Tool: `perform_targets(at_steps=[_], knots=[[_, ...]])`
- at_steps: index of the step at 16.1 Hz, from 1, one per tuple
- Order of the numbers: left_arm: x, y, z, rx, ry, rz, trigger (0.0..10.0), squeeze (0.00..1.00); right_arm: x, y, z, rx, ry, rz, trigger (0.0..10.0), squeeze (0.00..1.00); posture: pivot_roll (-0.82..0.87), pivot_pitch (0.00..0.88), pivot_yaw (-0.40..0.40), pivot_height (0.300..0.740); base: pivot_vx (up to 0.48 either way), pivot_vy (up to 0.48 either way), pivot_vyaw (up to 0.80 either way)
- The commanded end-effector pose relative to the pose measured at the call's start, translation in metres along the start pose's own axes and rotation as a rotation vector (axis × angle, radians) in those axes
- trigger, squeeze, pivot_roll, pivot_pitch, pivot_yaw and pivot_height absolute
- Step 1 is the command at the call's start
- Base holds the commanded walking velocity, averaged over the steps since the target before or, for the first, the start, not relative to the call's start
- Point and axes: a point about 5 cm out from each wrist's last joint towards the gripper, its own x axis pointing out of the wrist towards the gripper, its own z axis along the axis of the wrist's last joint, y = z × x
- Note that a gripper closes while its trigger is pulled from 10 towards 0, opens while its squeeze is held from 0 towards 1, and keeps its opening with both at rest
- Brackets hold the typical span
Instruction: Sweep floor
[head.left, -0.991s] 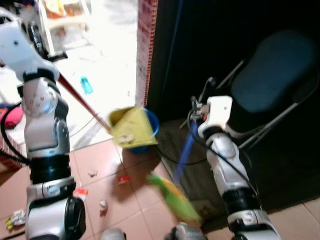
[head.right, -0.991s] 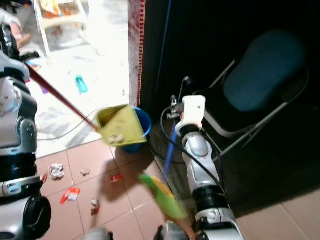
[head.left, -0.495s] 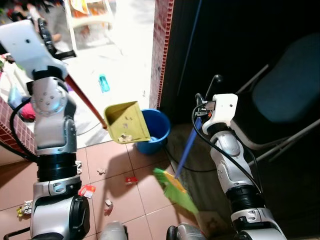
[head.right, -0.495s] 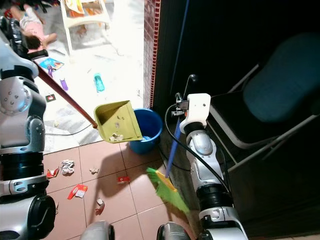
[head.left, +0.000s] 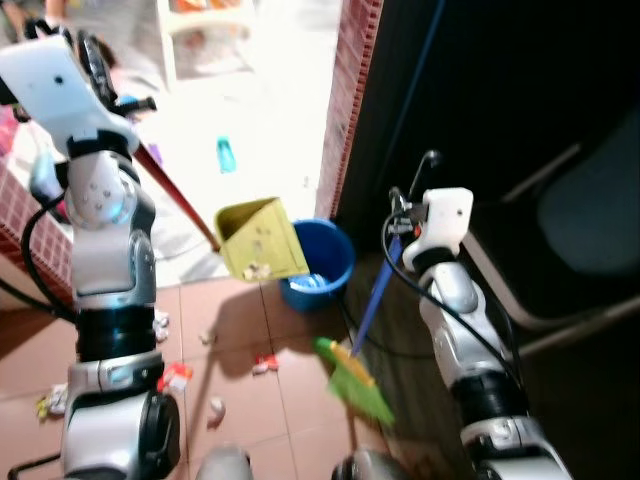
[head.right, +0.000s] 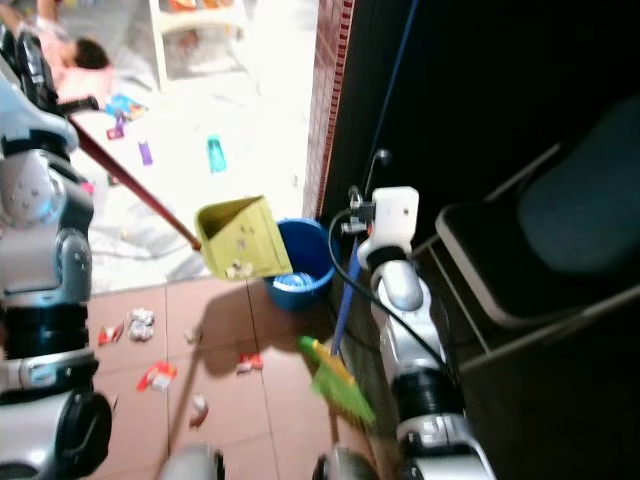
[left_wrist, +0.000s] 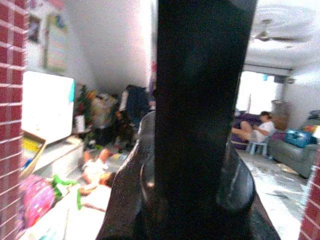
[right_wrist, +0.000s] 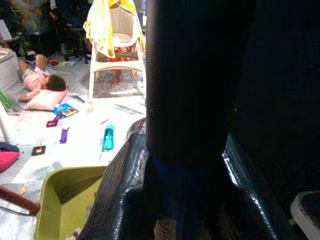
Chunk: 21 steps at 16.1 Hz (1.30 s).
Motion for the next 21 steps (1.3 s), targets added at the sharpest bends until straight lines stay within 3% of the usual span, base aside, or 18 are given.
perform_targets(at_steps=[1,8,11,14,18,20,21], knots=[[0.000,-0.009,0.013,0.006,-0.081,-0.040,10.0,0.00,-0.001,-0.004,0.003,0.000,-0.015,-0.013,10.0,0.00,-0.02,0.061,-0.039,0.740,0.000,0.000,0.00],[-0.011,-0.030,0.007,0.049,-0.105,-0.167,10.0,0.00,-0.001,-0.005,0.003,-0.003,-0.016,-0.015,10.0,0.00,-0.02,0.062,-0.042,0.740,0.000,0.000,0.00],[-0.018,-0.048,0.006,0.073,-0.138,-0.286,10.0,0.00,-0.001,-0.005,0.004,-0.006,-0.018,-0.017,10.0,0.00,-0.02,0.063,-0.043,0.740,0.000,0.000,0.00],[-0.037,-0.082,0.002,0.074,-0.180,-0.474,10.0,0.00,0.000,-0.007,0.006,-0.013,-0.026,-0.024,10.0,0.00,-0.02,0.063,-0.043,0.740,0.000,0.000,0.00],[-0.062,-0.110,-0.003,0.078,-0.224,-0.685,10.0,0.00,0.000,-0.009,0.007,-0.018,-0.029,-0.027,10.0,0.00,-0.03,0.065,-0.047,0.740,0.000,0.000,0.00],[-0.090,-0.130,-0.014,0.108,-0.252,-0.906,10.0,0.00,0.000,-0.008,0.008,-0.018,-0.032,-0.028,10.0,0.00,-0.03,0.063,-0.045,0.740,0.000,0.000,0.00],[-0.097,-0.133,-0.017,0.118,-0.256,-0.960,10.0,0.00,0.000,-0.008,0.008,-0.018,-0.032,-0.028,10.0,0.00,-0.03,0.063,-0.045,0.740,0.000,0.000,0.00]])
